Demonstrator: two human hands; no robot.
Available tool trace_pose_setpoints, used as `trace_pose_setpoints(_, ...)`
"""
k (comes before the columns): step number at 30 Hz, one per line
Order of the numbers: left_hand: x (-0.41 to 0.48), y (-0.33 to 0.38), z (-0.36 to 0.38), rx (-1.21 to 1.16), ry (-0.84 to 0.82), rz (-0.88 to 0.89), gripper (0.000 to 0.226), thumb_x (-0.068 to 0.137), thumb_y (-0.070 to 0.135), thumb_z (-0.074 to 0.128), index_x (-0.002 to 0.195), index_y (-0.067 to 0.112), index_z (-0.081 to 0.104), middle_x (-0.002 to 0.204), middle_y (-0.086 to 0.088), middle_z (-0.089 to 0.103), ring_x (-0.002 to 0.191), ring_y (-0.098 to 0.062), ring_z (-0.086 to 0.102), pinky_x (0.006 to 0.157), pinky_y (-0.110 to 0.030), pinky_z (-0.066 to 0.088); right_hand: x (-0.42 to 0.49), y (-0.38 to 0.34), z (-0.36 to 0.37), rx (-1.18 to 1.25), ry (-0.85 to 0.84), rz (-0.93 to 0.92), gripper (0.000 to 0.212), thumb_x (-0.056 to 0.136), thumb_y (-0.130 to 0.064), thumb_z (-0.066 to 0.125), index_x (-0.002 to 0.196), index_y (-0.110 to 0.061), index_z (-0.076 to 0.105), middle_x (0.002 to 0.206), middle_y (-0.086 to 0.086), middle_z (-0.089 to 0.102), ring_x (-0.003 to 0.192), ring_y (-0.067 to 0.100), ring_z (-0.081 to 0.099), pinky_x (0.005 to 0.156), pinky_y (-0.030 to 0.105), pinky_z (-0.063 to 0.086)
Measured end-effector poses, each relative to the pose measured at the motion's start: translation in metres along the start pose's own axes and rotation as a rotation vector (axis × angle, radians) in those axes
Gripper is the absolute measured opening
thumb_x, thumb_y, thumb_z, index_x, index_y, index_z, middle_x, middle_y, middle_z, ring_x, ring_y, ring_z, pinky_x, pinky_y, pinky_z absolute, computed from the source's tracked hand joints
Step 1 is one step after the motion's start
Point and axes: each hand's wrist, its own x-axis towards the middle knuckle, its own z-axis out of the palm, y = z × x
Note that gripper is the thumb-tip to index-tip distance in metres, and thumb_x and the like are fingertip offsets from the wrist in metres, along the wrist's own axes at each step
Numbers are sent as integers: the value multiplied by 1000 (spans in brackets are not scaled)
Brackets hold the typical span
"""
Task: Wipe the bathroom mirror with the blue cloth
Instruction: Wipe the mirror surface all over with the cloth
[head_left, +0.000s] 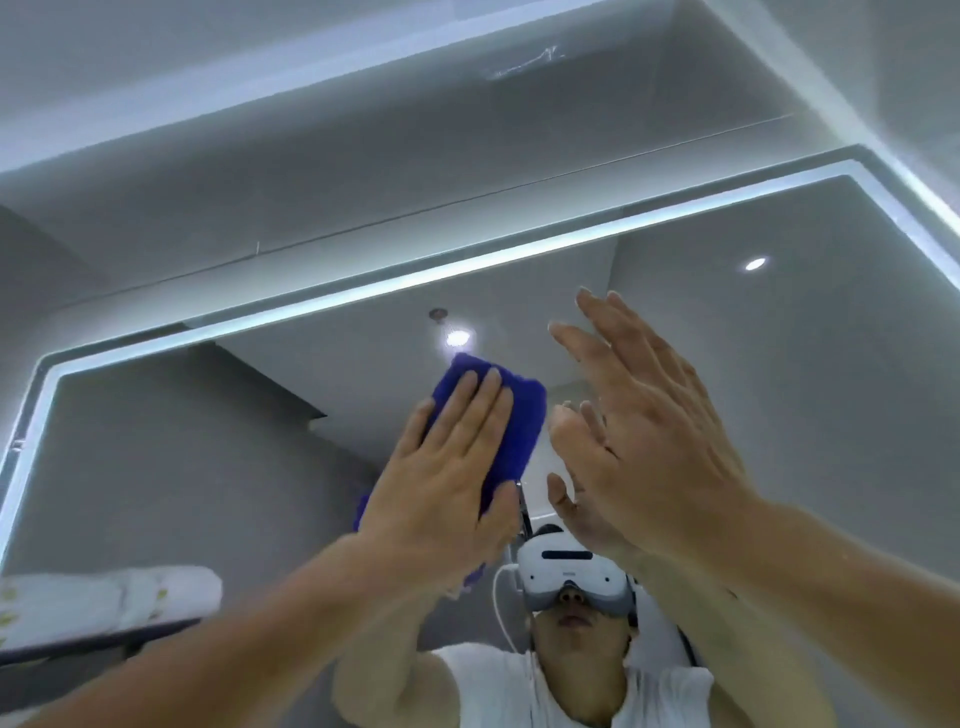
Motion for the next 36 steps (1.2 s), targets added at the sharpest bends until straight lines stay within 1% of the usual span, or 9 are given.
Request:
trace_pose_setpoints(3, -23, -7, 2, 55, -48, 182, 70, 98, 51, 25, 157, 18, 4, 164, -1, 3, 152, -15, -2, 119, -42, 10, 1, -7, -5, 12, 3, -7, 66, 84, -46, 24, 148, -31, 30, 162, -11, 13, 149, 5, 1, 110, 20, -7)
trace_pose_setpoints(6, 18, -39, -13, 106, -60, 242, 73, 96, 53, 19, 155, 22, -11, 164, 2, -10, 149, -10, -16, 123, -40, 3, 6, -13, -9, 1, -19, -26, 64, 85, -42, 30, 148, -31, 28, 162, -11, 10, 148, 3, -3, 110, 20, -8)
trace_pose_setpoints(13, 139, -101, -41, -82, -85, -480, 79, 95, 48, 27, 155, 14, -12, 164, 2, -15, 150, -15, -15, 121, -46, 4, 19, -15, -21, -36, -14, -49, 62, 85, -38, 40, 147, -34, 31, 163, -12, 9, 148, 5, -2, 109, 20, -9)
trace_pose_setpoints(17, 148, -85, -35, -93, -12, -603, 79, 95, 47, 27, 155, 11, -8, 165, -2, -11, 151, -20, -11, 120, -50, 6, 13, 0, -25, -94, -36, -51, 65, 85, -39, 39, 149, -33, 29, 163, -12, 8, 147, 3, -3, 111, 24, -7)
trace_pose_setpoints(20, 121, -59, -23, -106, 54, -423, 76, 96, 45, 26, 155, 15, -10, 165, 0, -12, 151, -17, -13, 122, -46, 2, 12, 16, -28, -102, -48, 7, 68, 84, -43, 36, 150, -33, 27, 163, -14, 7, 147, 0, -5, 108, 17, -11)
trace_pose_setpoints(24, 58, -6, -8, -20, 22, 14, 75, 96, 54, 21, 154, 23, -16, 160, 7, -24, 146, -8, -26, 123, -46, -1, 10, 28, -28, -92, -30, 101, 69, 84, -43, 34, 152, -31, 25, 163, -12, 7, 149, 5, -3, 113, 26, -4)
trace_pose_setpoints(28, 8, 11, -1, 66, -78, 430, 72, 100, 56, 23, 157, 20, 1, 165, 2, -4, 151, -14, -8, 120, -43, 2, 3, 38, -34, -104, -21, 104, 69, 84, -42, 34, 151, -30, 28, 163, -11, 10, 149, 5, 0, 114, 28, -1)
trace_pose_setpoints(30, 33, -10, -9, 97, -64, 500, 69, 99, 57, 15, 157, 23, -2, 164, 5, -5, 150, -9, -12, 120, -37, -3, 3, 45, -40, -109, -13, 110, 69, 83, -42, 33, 151, -31, 28, 163, -12, 10, 149, 4, -1, 115, 29, -1)
trace_pose_setpoints(36, 181, -67, -43, -45, -38, -416, 75, 98, 47, 27, 156, 12, -3, 165, -2, -6, 151, -17, -8, 121, -47, 8, -2, 62, -50, -114, -21, 131, 70, 82, -42, 33, 151, -32, 28, 163, -13, 10, 148, 2, -1, 120, 35, 3)
